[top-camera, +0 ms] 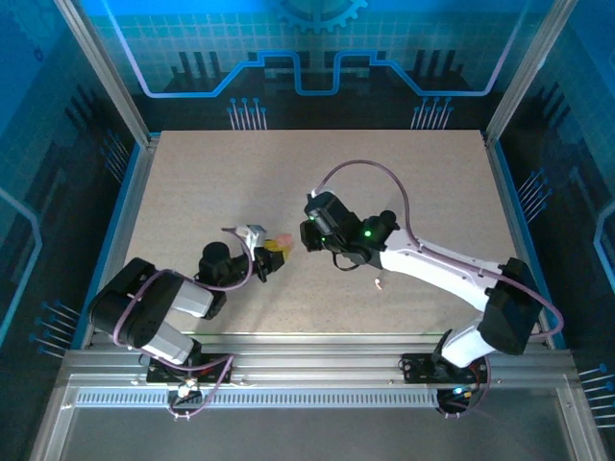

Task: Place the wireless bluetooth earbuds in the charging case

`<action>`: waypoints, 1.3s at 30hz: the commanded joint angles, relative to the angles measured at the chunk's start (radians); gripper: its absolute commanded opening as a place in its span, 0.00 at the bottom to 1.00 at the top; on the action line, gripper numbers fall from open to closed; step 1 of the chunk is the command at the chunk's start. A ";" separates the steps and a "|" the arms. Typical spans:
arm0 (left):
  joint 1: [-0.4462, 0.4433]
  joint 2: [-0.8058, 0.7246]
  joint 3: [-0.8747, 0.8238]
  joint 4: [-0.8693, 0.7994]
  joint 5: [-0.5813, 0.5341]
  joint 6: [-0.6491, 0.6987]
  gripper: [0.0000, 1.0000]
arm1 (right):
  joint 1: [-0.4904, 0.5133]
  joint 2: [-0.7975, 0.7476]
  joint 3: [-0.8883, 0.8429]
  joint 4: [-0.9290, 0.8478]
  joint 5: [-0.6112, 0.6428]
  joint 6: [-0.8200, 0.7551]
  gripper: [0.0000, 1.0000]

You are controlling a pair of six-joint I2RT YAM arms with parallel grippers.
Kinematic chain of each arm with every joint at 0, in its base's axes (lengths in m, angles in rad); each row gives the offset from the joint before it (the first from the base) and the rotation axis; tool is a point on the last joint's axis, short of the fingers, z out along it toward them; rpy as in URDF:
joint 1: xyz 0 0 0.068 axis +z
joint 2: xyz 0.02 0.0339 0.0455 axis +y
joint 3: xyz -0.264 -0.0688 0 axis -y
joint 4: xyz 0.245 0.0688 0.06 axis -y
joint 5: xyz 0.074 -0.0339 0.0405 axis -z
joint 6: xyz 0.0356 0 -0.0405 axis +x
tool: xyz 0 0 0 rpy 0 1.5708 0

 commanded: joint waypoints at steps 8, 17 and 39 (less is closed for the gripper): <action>-0.048 -0.048 0.035 0.140 0.121 0.085 0.13 | 0.026 -0.106 -0.131 0.262 -0.081 -0.118 0.21; -0.053 -0.087 0.038 0.140 0.138 0.083 0.13 | 0.046 -0.113 -0.154 0.337 -0.125 -0.178 0.21; -0.055 -0.145 0.032 0.141 0.127 0.074 0.14 | 0.058 -0.105 -0.157 0.319 -0.119 -0.206 0.21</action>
